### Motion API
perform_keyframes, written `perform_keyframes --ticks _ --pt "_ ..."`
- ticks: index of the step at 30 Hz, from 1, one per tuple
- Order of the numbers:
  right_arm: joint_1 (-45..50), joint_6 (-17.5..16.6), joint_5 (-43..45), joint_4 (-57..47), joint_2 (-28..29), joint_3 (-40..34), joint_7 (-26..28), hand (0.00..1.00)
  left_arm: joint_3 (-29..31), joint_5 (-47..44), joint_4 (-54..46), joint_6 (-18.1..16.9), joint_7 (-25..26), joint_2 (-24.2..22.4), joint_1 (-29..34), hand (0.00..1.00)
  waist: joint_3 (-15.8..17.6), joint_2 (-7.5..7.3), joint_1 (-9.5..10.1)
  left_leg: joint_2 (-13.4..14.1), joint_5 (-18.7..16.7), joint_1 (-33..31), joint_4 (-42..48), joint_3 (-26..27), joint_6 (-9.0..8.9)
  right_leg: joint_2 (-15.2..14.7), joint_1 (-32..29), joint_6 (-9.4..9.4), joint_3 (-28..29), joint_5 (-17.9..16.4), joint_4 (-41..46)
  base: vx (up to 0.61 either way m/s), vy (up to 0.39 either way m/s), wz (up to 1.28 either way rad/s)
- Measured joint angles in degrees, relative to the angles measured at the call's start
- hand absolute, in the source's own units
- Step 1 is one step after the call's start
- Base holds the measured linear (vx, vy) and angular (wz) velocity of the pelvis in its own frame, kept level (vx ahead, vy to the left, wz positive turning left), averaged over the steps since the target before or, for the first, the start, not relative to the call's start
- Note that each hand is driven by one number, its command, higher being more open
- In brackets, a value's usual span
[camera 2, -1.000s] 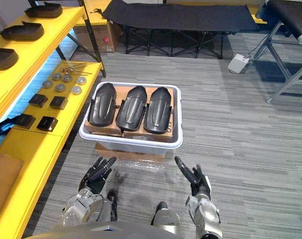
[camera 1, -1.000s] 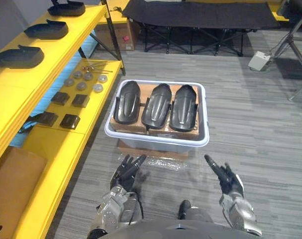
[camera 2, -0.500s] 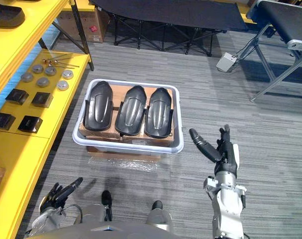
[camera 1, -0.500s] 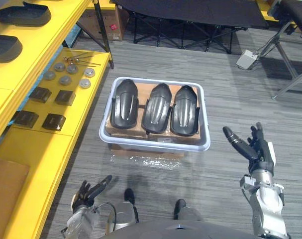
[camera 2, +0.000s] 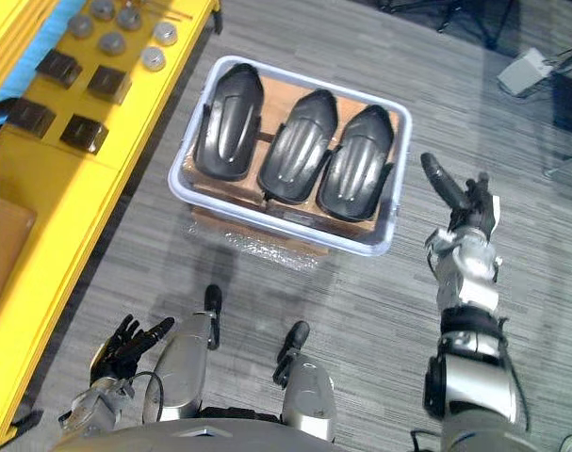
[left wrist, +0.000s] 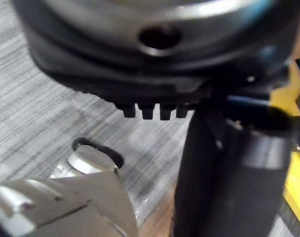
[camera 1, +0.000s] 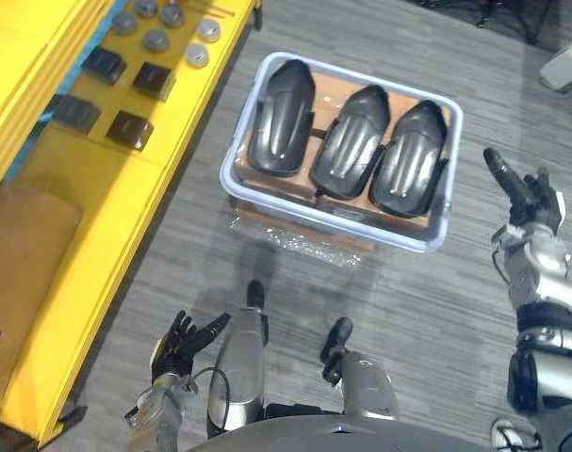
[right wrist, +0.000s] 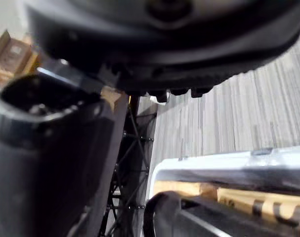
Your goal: Walk over and take three plastic housings, then place them on the shelf
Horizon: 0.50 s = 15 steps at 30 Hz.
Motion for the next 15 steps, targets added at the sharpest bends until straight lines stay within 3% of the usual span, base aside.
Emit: perform_keyframes --ticks 6,12,15 --pt "-12.0 3.6 -3.4 6.9 -7.0 6.4 0.0 1.0 -4.7 -2.4 0.2 -3.4 0.0 -1.3 -1.7 1.0 1.8 3.27 1.59 -1.4 0.9 -2.9 0.1 -1.5 0.84 -1.6 -3.1 -0.28 -1.5 -0.7 3.1 -0.02 0.038 0.17" --pt "-15.3 8.7 -7.0 13.2 -9.3 9.5 -1.1 1.0 -6.8 -7.2 -0.1 -7.0 0.0 -1.3 -3.5 1.0 2.3 4.62 2.67 -2.3 0.9 -5.4 1.6 -2.7 0.95 -3.1 -6.2 -0.11 -2.1 -3.3 8.1 -0.03 0.019 0.11" --pt "-18.2 12.6 -7.0 16.8 -10.9 9.4 -5.0 1.0 -9.7 -8.7 -1.0 -7.4 0.0 -1.9 -4.4 1.0 2.9 5.96 2.79 -2.3 0.8 -7.3 3.1 -3.5 0.91 -3.5 -8.0 -0.54 -2.6 -4.2 10.6 -0.06 -0.009 0.1"
